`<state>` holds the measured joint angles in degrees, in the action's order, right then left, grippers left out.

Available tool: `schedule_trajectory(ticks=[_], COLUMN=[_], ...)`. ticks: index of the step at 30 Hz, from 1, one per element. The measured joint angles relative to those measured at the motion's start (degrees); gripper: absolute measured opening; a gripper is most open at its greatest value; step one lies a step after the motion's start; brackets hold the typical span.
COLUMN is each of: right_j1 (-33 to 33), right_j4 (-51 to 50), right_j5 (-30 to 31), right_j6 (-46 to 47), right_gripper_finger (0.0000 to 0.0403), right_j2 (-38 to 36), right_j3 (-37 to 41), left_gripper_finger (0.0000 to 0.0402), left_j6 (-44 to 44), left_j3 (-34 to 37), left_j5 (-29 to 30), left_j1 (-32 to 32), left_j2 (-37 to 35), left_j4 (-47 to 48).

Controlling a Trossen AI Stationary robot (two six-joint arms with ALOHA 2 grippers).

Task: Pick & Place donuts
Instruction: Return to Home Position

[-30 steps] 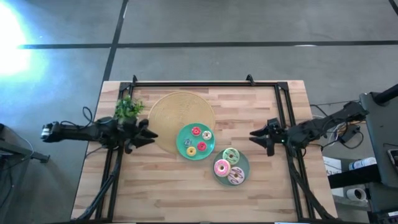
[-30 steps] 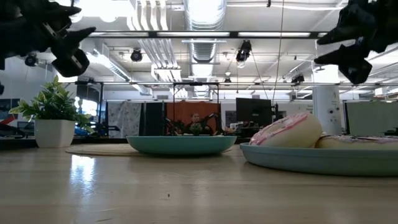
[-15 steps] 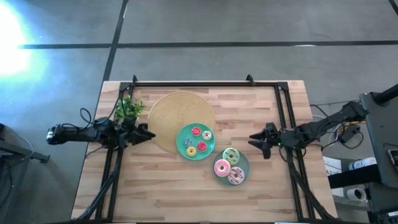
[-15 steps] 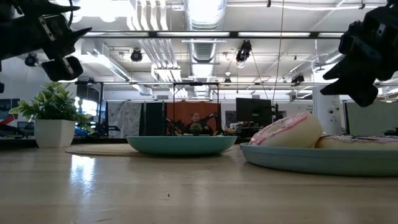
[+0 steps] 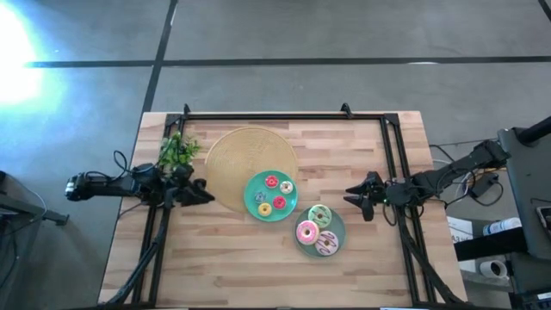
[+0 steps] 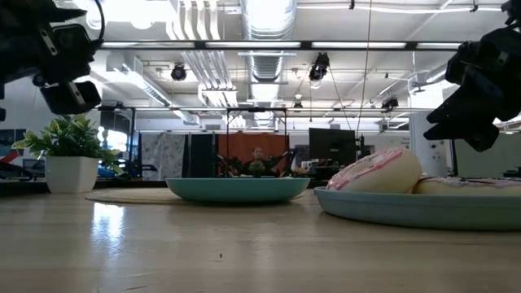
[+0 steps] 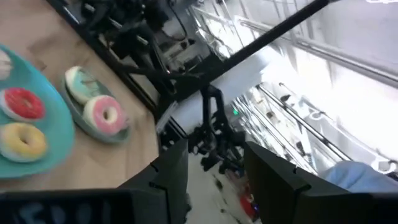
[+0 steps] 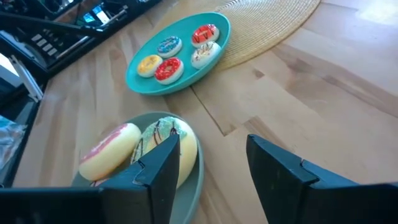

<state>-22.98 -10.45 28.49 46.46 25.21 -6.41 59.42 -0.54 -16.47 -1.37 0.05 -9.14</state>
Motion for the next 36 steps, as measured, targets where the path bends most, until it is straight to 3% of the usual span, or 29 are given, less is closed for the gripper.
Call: schedule_trajectory(ticks=[11,18,21,29,36], right_j1=[0.00,0.00,0.00,0.00,0.00], right_j4=[0.05,0.06,0.04,0.04,0.04], right_j5=[0.00,0.00,0.00,-0.01,-0.02], right_j6=[-0.01,-0.06,-0.04,-0.07,-0.07], right_gripper_finger=[0.0177,0.0177,0.0178,0.0177,0.0176], right_j2=[0.02,0.04,0.04,0.04,0.04], right_j3=[0.15,0.15,0.15,0.15,0.14], left_gripper_finger=[0.0131,0.0131,0.0131,0.0131,0.0131], left_j6=[-2.78,-45.24,-53.84,-57.90,-57.41], left_j3=[0.04,0.09,0.11,0.15,0.17], left_j5=[-0.48,1.75,2.24,3.23,5.03], left_j1=[0.53,0.53,1.07,9.40,8.90], left_j2=[-0.04,-0.04,-0.05,-0.07,-0.07], left_j4=[0.17,4.03,6.26,6.80,6.59])
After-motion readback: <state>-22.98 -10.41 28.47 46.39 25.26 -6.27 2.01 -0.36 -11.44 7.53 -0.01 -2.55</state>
